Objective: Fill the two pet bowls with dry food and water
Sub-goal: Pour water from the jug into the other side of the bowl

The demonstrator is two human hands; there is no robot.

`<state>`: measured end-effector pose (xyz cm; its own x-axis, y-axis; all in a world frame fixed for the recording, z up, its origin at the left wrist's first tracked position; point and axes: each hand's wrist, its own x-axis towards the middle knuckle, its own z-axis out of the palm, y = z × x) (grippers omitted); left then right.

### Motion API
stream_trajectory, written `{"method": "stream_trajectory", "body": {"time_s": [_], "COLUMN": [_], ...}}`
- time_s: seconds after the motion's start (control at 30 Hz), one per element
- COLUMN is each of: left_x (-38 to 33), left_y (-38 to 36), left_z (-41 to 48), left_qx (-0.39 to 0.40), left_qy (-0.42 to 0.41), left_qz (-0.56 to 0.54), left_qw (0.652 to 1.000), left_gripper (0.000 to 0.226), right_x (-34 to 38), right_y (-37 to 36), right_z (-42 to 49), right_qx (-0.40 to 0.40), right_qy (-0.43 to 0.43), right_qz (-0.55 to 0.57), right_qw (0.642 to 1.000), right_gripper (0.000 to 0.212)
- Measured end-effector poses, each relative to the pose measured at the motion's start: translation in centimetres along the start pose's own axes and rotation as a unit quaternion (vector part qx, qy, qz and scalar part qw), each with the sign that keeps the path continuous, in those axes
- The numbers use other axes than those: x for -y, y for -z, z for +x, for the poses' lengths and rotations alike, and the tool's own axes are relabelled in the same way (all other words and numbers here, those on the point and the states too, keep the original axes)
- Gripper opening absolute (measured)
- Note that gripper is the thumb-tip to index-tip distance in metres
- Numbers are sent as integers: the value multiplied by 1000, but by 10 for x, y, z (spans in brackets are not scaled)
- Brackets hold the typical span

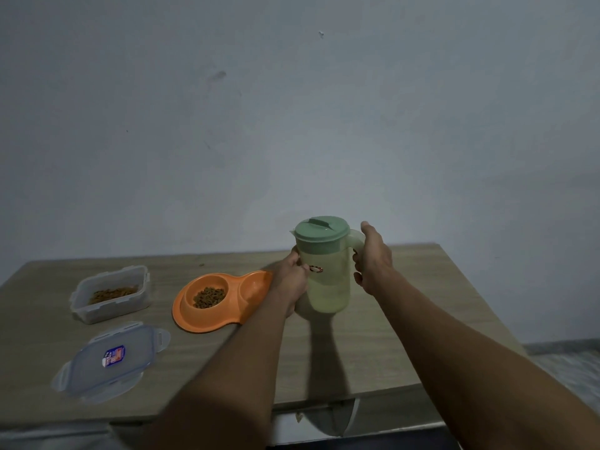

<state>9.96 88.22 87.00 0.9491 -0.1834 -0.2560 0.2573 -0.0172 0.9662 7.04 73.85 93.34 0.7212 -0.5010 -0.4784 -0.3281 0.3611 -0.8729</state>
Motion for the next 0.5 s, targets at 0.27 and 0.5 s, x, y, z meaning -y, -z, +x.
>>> {"method": "stream_trajectory", "body": {"time_s": [0.27, 0.5], "left_x": [-4, 31], "left_y": [-44, -74], "left_z": [21, 63], "left_qx": [3, 3], "left_qy": [0, 13], "left_qz": [41, 38], "left_qw": [999, 999], "left_gripper": [45, 49], "right_x": [-8, -12], "right_y": [37, 60], "right_z": [35, 69], "right_qx": [-27, -39], "right_qy": [-12, -21], "right_qz": [79, 93], "right_qw": [996, 995], "right_gripper": [22, 15]}}
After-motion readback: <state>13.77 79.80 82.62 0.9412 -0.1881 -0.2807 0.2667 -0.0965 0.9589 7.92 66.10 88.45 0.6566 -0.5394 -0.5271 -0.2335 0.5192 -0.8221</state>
